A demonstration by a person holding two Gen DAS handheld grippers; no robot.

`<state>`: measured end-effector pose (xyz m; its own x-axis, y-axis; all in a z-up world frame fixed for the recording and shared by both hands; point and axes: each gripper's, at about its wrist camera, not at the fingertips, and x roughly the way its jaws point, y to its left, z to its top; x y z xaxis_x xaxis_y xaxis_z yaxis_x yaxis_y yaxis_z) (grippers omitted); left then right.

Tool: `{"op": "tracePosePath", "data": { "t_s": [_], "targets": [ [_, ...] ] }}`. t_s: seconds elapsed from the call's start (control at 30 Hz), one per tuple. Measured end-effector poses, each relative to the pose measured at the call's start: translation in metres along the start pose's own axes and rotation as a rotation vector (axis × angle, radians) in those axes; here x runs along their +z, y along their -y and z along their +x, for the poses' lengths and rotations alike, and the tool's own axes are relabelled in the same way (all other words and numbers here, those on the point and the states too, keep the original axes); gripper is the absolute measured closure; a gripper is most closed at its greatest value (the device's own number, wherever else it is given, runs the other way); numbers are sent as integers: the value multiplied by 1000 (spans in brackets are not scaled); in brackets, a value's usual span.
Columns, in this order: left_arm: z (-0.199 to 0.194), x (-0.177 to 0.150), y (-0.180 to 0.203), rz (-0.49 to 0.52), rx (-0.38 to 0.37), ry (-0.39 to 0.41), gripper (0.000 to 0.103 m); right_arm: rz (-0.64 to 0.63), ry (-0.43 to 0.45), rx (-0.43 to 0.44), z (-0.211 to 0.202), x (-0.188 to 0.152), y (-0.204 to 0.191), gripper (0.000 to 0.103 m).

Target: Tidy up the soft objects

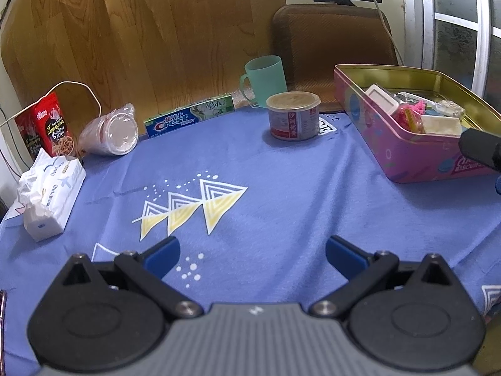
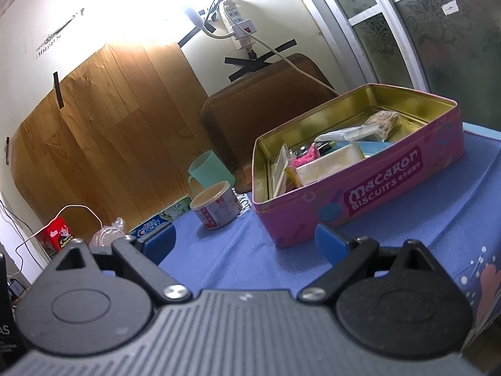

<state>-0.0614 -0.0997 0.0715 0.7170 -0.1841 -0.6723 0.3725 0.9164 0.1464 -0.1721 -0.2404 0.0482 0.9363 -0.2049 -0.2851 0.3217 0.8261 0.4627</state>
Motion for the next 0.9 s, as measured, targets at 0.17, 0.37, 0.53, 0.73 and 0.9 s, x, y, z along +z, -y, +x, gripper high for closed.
{"op": "tracePosePath", "data": {
  "t_s": [0.17, 0.37, 0.53, 0.73, 0.9],
  "targets": [
    [0, 0, -1, -3, 2, -1, 0, 0, 3, 0, -1, 0, -1, 6],
    [0, -1, -2, -1, 1, -2, 0, -2, 4, 1, -1, -1, -1, 6],
    [1, -2, -3, -1, -1, -3, 0, -2, 3, 1, -1, -2, -2, 6],
    [1, -2, -2, -2, 0, -4, 0, -2, 3, 0, -1, -2, -2, 6],
    [2, -4, -2, -4, 0, -8, 0, 0, -1, -2, 0, -4, -3, 6]
  ]
}}
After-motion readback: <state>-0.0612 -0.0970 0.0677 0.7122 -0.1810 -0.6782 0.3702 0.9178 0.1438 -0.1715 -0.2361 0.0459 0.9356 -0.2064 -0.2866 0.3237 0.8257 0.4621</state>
